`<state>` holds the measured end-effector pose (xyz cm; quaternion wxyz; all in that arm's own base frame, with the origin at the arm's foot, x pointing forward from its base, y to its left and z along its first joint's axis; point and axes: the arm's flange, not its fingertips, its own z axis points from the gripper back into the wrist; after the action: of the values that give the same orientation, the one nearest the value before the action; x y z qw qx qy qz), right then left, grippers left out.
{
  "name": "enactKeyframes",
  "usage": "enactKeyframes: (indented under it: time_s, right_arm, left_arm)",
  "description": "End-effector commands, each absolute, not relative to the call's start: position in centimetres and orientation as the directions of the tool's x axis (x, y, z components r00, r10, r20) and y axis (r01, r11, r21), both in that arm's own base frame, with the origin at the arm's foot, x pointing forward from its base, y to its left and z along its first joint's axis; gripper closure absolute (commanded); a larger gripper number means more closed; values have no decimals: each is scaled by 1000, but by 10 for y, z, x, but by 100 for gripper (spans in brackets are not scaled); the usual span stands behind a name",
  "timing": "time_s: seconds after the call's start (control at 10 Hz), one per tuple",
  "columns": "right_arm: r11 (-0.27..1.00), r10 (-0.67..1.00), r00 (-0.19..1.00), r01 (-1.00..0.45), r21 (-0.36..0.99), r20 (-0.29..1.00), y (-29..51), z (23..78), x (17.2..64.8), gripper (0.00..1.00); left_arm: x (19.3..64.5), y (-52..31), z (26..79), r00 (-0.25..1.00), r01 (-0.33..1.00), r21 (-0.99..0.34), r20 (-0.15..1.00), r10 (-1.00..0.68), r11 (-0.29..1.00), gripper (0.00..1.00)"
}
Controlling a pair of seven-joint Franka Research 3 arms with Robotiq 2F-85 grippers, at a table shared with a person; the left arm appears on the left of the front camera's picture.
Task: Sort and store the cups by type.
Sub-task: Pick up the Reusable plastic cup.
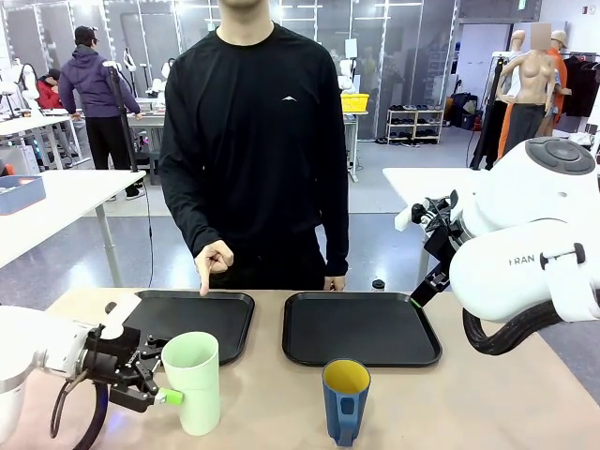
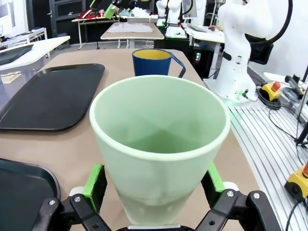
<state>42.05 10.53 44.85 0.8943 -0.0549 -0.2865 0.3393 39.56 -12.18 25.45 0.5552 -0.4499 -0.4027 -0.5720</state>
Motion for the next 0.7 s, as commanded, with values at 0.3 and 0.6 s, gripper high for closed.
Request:
enactKeyframes:
  time_s: [0.3, 0.6]
  right_arm:
    - [765, 637, 607, -576, -289, 475, 105, 448, 421, 0]
    - [765, 637, 607, -576, -289, 475, 105, 448, 421, 0]
  left_arm:
    - [397, -136, 244, 65, 988, -97, 968, -242, -121, 0]
    - [399, -135, 239, 61, 993, -85, 965, -255, -82, 19]
